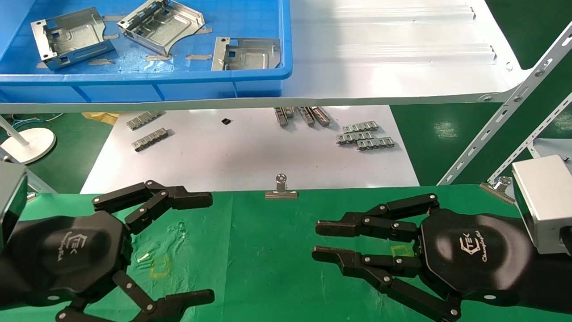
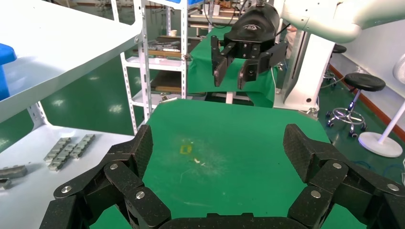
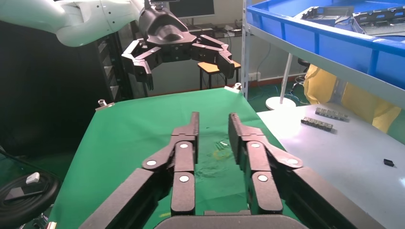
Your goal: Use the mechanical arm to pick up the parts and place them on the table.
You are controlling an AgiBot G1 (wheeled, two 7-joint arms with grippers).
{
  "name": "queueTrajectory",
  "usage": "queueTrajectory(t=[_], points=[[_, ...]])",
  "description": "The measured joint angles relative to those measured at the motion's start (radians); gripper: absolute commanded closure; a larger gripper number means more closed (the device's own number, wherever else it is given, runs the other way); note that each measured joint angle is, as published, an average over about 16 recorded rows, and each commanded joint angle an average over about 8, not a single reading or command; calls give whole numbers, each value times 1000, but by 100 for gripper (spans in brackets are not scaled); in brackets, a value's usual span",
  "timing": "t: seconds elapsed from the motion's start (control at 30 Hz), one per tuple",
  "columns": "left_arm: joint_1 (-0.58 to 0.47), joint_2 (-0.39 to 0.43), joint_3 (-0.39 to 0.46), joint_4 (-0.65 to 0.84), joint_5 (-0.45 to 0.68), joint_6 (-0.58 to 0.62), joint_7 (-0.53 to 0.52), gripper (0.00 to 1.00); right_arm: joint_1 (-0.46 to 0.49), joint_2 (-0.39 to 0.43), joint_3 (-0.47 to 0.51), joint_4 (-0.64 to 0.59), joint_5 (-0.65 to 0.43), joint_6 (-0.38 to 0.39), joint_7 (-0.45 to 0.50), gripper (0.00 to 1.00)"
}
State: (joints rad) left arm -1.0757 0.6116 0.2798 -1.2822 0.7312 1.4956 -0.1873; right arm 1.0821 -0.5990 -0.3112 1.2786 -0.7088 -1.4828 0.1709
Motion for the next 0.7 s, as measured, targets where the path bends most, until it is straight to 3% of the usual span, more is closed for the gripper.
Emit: queueTrajectory(t=[0.7], points=[[0,0,0,0,0,0,0,0,0,0,0,0,0,0,0,100]])
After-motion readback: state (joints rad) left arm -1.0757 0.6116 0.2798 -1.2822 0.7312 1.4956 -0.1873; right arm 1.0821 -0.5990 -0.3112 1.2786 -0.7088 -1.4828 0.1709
